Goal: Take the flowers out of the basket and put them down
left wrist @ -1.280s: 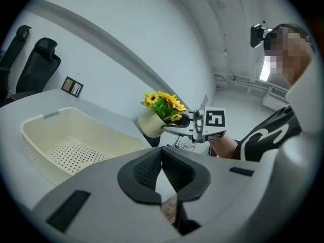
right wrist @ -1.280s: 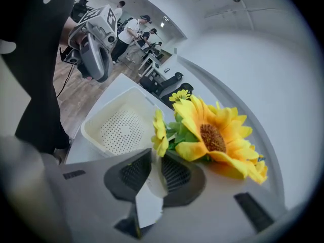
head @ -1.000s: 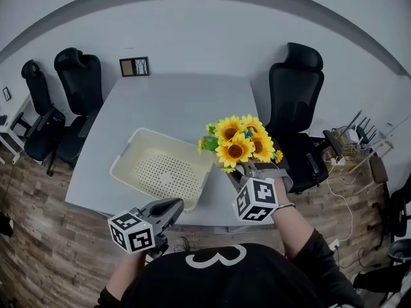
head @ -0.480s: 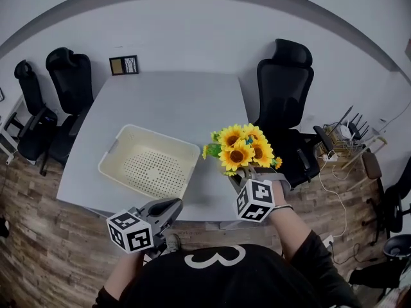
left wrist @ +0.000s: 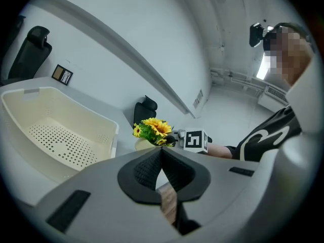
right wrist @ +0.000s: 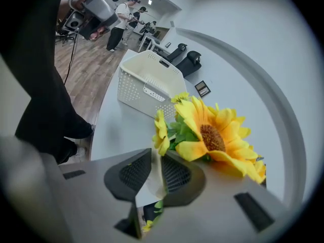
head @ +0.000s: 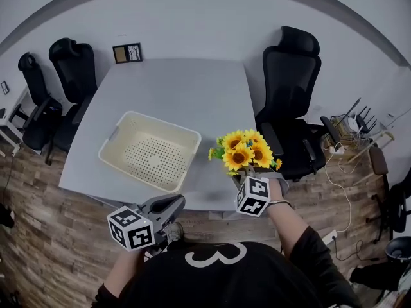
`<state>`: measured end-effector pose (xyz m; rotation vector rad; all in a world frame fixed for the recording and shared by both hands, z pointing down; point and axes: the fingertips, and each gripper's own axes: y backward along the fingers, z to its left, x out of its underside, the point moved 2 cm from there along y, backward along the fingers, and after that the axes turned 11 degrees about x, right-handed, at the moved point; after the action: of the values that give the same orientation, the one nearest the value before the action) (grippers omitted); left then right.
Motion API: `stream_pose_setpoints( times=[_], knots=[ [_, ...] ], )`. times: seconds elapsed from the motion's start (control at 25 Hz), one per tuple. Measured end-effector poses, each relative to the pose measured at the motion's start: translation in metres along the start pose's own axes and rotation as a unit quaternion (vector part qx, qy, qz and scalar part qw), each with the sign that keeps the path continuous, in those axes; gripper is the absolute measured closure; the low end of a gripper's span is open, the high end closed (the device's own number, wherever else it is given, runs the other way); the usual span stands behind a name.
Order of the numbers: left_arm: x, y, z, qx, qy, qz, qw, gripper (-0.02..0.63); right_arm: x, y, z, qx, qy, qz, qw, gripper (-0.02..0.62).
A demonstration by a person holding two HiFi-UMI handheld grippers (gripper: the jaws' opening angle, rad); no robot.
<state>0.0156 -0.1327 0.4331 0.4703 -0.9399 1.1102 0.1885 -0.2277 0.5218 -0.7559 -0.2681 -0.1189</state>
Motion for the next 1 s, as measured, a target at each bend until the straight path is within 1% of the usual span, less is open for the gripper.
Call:
stream_pose_setpoints(
  times=[0.28, 0.44, 0.56, 0.72, 0.88, 1.0],
  knots=[
    [0.009, 0.003, -0.007, -0.016, 0.003, 0.011, 0.9998, 0.594, 0.016, -0.023, 0.036, -0.034, -0.005, 0.009, 0.999, 0.526],
    [0.013, 0.004, -0.009, -0.024, 0.005, 0.016, 0.9996, 0.594, 0.025, -0.033, 0.049, -0.037, -0.003, 0.014, 0.999, 0.525],
    [0.015, 0.001, -0.010, -0.026, 0.007, 0.019, 0.9994, 0.594, 0.028, -0.041, 0.053, -0.035, 0.007, 0.015, 0.999, 0.525],
    [0.016, 0.000, -0.013, -0.028, 0.005, 0.021, 0.9994, 0.594, 0.027, -0.047, 0.056, -0.033, 0.002, 0.012, 0.999, 0.525],
    [0.017, 0.002, -0.014, -0.032, 0.006, 0.020, 0.9993, 0.594, 0.027, -0.050, 0.054, -0.057, -0.021, 0.020, 0.998, 0.525],
    [0.020, 0.001, -0.016, -0.032, 0.006, 0.020, 0.9993, 0.594, 0.028, -0.050, 0.051, -0.066, -0.038, 0.020, 0.997, 0.525]
  ],
)
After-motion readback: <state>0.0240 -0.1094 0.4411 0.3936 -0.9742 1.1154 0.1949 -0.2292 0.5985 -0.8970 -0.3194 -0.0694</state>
